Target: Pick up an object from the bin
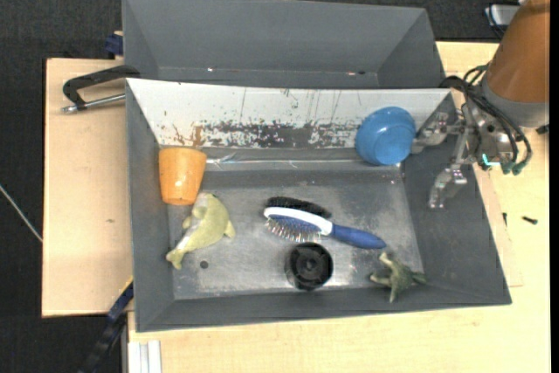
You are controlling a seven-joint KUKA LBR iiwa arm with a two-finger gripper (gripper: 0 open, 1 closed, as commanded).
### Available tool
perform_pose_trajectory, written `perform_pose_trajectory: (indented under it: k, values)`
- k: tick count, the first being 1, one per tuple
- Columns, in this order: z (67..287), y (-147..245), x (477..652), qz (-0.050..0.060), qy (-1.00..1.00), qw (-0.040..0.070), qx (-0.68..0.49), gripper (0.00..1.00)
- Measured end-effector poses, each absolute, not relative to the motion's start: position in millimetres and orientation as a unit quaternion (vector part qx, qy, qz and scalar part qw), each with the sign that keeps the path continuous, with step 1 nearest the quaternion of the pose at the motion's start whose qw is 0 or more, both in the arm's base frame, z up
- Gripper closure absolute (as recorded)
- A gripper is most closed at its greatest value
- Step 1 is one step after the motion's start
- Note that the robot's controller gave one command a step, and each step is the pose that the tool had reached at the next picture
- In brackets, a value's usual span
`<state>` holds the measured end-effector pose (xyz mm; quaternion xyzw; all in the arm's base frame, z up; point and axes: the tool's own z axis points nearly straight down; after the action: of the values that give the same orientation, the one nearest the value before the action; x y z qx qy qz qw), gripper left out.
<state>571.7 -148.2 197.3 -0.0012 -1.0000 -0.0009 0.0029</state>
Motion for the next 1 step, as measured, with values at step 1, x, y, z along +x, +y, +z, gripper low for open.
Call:
perform_pose_trajectory:
  k: [1]
  values:
    - [70.8,-59.3,532.3,0.0,-0.999,-0.003,0.046,0.0]
